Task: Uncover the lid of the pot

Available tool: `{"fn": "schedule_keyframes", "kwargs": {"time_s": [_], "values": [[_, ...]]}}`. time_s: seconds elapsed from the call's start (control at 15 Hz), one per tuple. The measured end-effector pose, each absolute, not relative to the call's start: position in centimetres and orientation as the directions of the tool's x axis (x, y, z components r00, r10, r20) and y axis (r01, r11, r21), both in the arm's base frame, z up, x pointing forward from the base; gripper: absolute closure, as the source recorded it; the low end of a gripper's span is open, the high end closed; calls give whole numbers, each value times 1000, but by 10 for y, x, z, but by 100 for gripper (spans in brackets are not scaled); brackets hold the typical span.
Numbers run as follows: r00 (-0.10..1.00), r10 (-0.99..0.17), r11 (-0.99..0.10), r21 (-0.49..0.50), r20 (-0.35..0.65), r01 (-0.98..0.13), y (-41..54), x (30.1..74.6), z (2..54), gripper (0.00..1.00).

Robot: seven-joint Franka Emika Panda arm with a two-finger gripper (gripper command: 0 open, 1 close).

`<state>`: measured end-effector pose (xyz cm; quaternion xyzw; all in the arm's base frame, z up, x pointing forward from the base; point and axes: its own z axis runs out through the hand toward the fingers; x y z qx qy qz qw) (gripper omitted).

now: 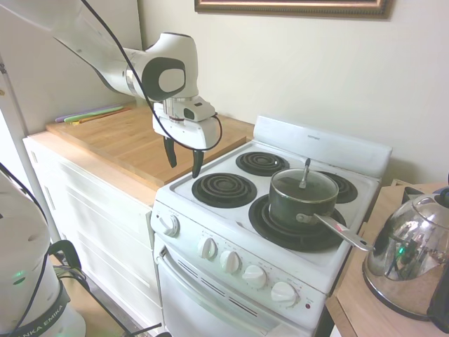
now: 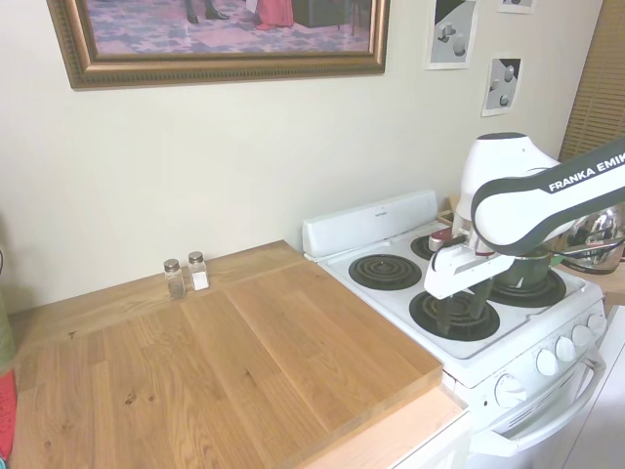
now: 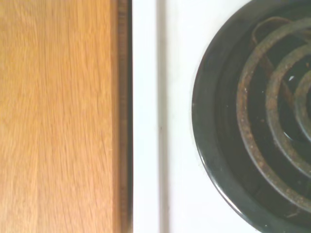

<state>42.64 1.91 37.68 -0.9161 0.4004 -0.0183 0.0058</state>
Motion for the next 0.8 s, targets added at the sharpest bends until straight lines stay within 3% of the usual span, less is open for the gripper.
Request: {"fn": "schedule_keyframes", "kwargs": {"time_s": [0.4,0.8], "values": [[623,-779,-627,-77,71,-775,-3,425,389,0],[537,-819,-573,-245,203,-782,-88,361,481,0]]}}
